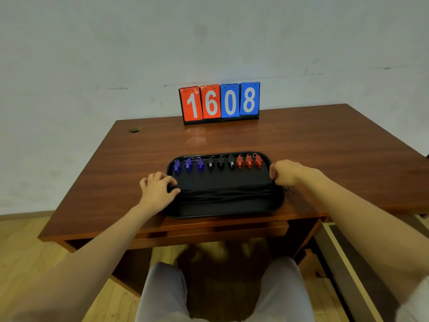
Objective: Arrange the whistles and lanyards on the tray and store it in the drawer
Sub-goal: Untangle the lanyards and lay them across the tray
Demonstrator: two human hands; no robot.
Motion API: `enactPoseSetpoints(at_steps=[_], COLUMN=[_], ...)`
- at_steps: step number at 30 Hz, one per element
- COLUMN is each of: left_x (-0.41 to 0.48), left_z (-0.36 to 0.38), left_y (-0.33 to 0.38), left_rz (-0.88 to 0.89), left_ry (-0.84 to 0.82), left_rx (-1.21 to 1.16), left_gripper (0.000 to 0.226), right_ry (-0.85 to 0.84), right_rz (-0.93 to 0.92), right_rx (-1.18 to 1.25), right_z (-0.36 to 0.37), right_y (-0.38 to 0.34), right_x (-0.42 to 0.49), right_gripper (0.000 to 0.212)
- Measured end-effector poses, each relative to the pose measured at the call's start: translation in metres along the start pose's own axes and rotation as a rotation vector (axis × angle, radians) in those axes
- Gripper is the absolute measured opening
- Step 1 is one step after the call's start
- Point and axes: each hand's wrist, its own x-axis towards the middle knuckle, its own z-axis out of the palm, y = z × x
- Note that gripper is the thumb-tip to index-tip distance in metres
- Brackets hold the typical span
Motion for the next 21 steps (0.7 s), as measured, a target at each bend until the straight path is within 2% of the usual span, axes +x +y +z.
enactPoseSetpoints(at_steps=[4, 7, 10, 13, 15, 17, 19, 21], left_x=[-0.004, -0.006, -0.008, -0.01, -0.01, -0.009, -0.011, -0.017], left_z=[0.009, 0.015, 0.02, 0.025, 0.027, 0.029, 0.03, 0.036], left_y=[0.007, 0.011, 0.012, 0.01, 0.009, 0.01, 0.014, 0.021], left_rz=[0.181, 0.195, 0.167, 0.149, 0.129, 0.127, 0.242, 0.415], left_ry=[-0.051, -0.133, -0.177, -0.068, 0.086, 0.199, 0.215, 0.157], left_rx=[-0.001, 0.056, 0.063, 0.011, -0.001, -0.036, -0.107, -0.171], left_gripper=[0.034, 0.038, 0.04, 0.042, 0.04, 0.039, 0.047, 0.047], right_ry=[0.018, -0.005, -0.046, -0.019, 0.082, 0.199, 0.262, 0.293], right_rz=[-0.08, -0.13, -0.122, -0.124, -0.119, -0.067, 0.013, 0.109], right_rx=[0.086, 0.109, 0.068, 0.183, 0.282, 0.281, 0.249, 0.25], right_z=[0.003, 0.012, 0.017, 0.015, 0.013, 0.013, 0.015, 0.019], right_y=[-0.007, -0.012, -0.012, -0.009, -0.01, -0.011, -0.012, -0.011], right_x=[0.007, 0.011, 0.014, 0.016, 0.018, 0.023, 0.031, 0.037], right_gripper=[0.022, 0.033, 0.036, 0.032, 0.027, 0.026, 0.03, 0.037])
